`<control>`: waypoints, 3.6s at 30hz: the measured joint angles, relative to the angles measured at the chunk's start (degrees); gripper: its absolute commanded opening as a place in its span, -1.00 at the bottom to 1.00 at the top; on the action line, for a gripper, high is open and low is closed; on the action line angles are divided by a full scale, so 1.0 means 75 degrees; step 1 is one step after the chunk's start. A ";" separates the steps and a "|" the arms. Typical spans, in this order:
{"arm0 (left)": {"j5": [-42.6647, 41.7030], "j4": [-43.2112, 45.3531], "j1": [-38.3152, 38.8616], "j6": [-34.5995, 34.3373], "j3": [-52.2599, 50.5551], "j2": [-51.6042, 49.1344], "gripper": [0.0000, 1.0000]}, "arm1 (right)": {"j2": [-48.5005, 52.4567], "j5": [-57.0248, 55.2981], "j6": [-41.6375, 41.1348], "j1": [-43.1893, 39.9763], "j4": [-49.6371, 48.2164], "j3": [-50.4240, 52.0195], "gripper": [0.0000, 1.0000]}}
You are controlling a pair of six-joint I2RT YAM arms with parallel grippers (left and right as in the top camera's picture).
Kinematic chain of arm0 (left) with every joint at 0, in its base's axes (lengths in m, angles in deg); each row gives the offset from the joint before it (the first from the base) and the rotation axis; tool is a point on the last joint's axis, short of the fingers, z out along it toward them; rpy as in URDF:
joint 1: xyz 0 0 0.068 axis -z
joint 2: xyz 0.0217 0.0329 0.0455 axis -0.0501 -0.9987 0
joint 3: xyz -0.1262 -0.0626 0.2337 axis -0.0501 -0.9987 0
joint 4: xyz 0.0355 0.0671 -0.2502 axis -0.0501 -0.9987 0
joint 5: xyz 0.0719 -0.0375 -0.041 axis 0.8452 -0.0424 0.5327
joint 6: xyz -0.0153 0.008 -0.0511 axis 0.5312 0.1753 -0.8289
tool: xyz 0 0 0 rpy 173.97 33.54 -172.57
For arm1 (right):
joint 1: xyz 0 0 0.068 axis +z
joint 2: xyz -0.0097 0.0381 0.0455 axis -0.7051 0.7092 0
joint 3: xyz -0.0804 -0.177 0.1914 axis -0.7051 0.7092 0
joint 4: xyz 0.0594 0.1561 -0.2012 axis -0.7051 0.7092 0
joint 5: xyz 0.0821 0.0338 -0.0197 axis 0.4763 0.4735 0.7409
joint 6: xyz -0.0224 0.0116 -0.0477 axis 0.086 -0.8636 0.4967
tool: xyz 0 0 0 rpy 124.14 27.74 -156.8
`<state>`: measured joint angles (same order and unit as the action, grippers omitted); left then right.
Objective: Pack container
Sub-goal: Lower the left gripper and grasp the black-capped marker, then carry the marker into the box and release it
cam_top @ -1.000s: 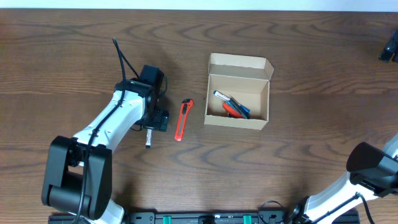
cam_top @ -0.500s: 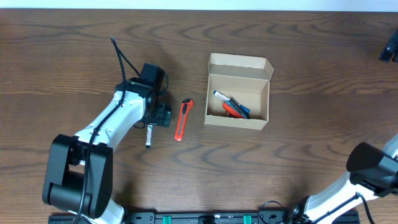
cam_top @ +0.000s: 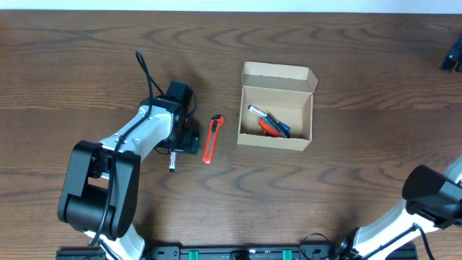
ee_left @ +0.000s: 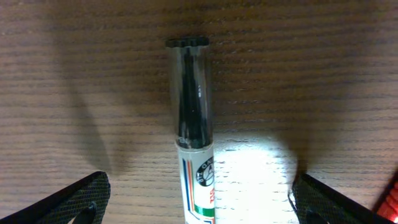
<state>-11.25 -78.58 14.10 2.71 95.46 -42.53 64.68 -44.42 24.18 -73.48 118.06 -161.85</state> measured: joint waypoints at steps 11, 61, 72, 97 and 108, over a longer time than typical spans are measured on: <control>-0.0020 0.0038 0.0000 -0.0023 -0.0003 -0.0003 -0.17 | 0.0000 0.0000 -0.0003 0.0000 0.0000 0.0000 0.98; -0.1918 -0.2573 0.2818 -0.0312 0.6508 -0.0329 -0.89 | 0.0000 0.0000 -0.0023 0.0000 0.0000 0.0000 0.99; -0.2209 -0.2547 0.2830 -0.0545 0.7079 -0.1425 -0.89 | 0.0000 0.0000 -0.0023 0.0000 0.0000 0.0000 0.98; -0.2206 -0.2256 0.2917 -0.0519 0.7181 -0.2911 -0.89 | 0.0000 0.0000 -0.0023 0.0000 0.0000 0.0000 0.98; -0.2206 -0.2448 0.2926 -0.0227 0.7181 -0.3045 -0.89 | 0.0000 0.0000 -0.0023 0.0000 0.0000 0.0000 0.99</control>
<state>-27.80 -96.94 36.05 1.00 149.31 -65.37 64.68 -44.42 24.00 -73.48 118.06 -161.85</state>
